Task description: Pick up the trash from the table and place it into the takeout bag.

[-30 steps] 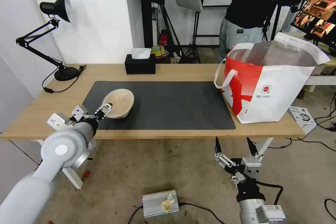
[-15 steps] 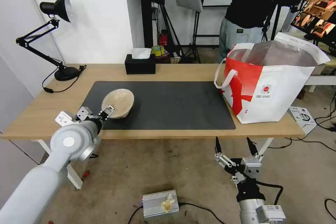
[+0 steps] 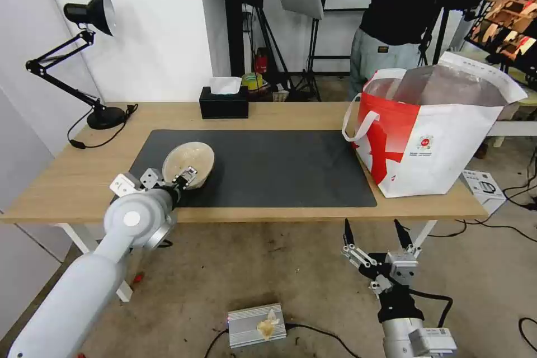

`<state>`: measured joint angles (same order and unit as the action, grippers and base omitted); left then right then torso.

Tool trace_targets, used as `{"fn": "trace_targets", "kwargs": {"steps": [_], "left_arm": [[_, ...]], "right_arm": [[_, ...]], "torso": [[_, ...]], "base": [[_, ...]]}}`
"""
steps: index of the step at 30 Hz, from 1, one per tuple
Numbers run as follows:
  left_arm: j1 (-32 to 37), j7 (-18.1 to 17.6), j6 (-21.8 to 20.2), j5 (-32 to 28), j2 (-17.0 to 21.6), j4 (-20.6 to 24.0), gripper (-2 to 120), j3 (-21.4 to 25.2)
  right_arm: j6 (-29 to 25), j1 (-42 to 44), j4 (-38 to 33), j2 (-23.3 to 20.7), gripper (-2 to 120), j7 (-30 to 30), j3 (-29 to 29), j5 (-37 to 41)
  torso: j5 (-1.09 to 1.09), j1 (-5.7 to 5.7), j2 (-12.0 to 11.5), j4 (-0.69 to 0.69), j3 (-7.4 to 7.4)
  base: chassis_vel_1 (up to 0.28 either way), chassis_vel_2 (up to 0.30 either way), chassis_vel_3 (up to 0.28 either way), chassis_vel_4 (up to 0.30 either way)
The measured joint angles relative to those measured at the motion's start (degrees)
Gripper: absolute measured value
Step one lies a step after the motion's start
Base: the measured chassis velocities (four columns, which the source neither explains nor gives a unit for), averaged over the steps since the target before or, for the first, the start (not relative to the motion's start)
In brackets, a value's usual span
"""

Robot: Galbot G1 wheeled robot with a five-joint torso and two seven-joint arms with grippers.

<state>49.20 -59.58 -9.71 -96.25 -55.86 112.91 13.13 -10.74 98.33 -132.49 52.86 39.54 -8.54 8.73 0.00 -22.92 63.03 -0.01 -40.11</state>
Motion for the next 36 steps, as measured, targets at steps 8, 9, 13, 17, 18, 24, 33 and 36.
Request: {"fn": "trace_targets", "kwargs": {"steps": [8, 9, 13, 17, 18, 24, 33, 36], "left_arm": [[-1.4, 0.1, 0.1, 0.7, -1.1, -1.1, 100, -1.1], [-1.6, 0.2, 0.1, 1.0, -1.2, -1.4, 100, -1.3], [-2.0, 0.6, 0.0, 2.1, -1.8, -2.3, 100, -1.6], [-2.0, 1.7, -0.1, 3.0, -2.2, -2.5, 100, -1.7], [-2.0, 2.0, -0.1, 3.3, -2.3, -2.5, 100, -1.7], [-1.6, 2.3, 0.4, 5.0, -2.9, -3.2, 95, -1.6], [-0.4, 2.6, 1.1, 7.0, -2.6, -3.3, 62, -1.2], [0.0, 3.1, 1.1, 7.4, -2.5, -3.3, 52, -1.0]], "right_arm": [[0.0, 0.0, 0.0, 0.0, 100, 0.0, 0.0, 0.0], [0.0, 0.0, 0.0, 0.0, 100, 0.0, 0.0, 0.0], [0.0, 0.0, 0.0, 0.0, 100, 0.0, 0.0, 0.0], [0.0, 0.0, 0.0, 0.0, 100, 0.0, 0.0, 0.0], [0.0, 0.0, 0.0, 0.0, 100, 0.0, 0.0, 0.0], [0.0, 0.0, 0.0, 0.0, 100, 0.0, 0.0, 0.0], [0.0, 0.0, 0.0, 0.0, 100, 0.0, 0.0, 0.0], [0.0, 0.0, 0.0, 0.0, 100, 0.0, 0.0, 0.0]], "torso": [[0.00, 0.00, 0.0, 0.00, 0.00], [0.00, 0.00, 0.0, 0.00, 0.00], [0.00, 0.00, 0.0, 0.00, 0.00], [-0.01, 0.00, 0.0, 0.00, 0.00], [0.00, 0.00, 0.0, 0.00, 0.00], [-0.01, 0.00, 0.0, 0.00, 0.00], [0.00, 0.00, 0.0, 0.00, 0.01], [0.00, 0.00, 0.0, 0.01, 0.01]], "base": [[0.000, 0.000, 0.000, 0.000], [0.000, 0.000, 0.000, 0.000], [0.000, 0.000, 0.000, 0.000], [0.000, 0.000, 0.000, 0.000], [0.000, 0.000, 0.000, 0.000], [0.000, 0.000, 0.000, 0.000], [0.000, 0.000, 0.000, 0.000], [0.000, 0.000, 0.000, 0.000]]}}
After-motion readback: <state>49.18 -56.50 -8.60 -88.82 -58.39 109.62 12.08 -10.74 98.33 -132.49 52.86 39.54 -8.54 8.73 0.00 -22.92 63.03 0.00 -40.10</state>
